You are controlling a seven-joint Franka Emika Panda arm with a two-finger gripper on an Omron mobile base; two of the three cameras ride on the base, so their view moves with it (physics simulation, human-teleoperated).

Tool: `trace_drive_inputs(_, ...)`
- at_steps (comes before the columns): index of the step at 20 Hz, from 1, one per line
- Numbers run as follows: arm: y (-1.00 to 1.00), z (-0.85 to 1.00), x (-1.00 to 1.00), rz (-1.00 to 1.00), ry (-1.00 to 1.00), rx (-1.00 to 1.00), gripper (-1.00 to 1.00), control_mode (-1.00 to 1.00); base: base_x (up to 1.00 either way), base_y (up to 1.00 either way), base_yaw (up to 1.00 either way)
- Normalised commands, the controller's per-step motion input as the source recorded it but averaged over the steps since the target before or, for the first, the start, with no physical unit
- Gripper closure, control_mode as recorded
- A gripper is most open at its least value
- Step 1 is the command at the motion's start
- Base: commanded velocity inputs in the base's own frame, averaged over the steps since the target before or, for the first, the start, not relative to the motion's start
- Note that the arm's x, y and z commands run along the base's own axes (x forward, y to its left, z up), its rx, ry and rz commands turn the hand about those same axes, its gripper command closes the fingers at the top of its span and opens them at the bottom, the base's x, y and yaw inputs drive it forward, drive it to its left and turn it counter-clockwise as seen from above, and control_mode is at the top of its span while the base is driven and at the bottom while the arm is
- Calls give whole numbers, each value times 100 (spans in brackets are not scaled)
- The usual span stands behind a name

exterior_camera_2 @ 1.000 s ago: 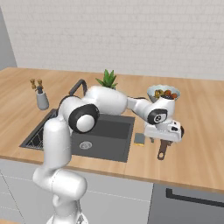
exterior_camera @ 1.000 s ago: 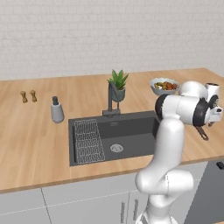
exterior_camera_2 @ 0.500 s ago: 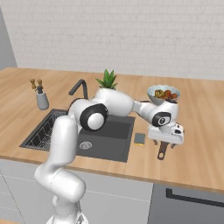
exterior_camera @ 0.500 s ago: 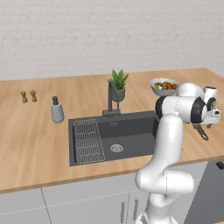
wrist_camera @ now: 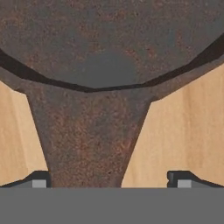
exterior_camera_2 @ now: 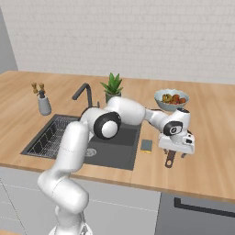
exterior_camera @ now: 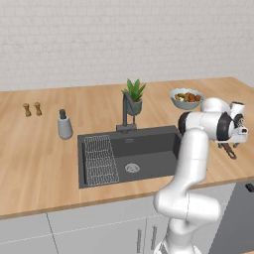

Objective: Pick the pan and sponge and place them into the sink. Then turn on the water.

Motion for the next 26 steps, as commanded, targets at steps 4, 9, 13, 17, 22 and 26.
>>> trace_drive_inputs(4,0,-28,6,0,0,0,-100,-100,0,0,0)
trace_drive_inputs(9,0,-8,7,0,1,0,100,-100,0,0,0)
trace_drive_inputs(13,0,0,17,0,0,0,100,-100,0,0,0)
trace_drive_inputs(17,0,1,22,0,0,0,100,-100,0,0,0)
trace_drive_inputs(22,6,36,0,2,0,0,100,-100,0,0,0)
trace_drive_inputs(26,24,62,0,5,-5,0,100,-100,0,0,0)
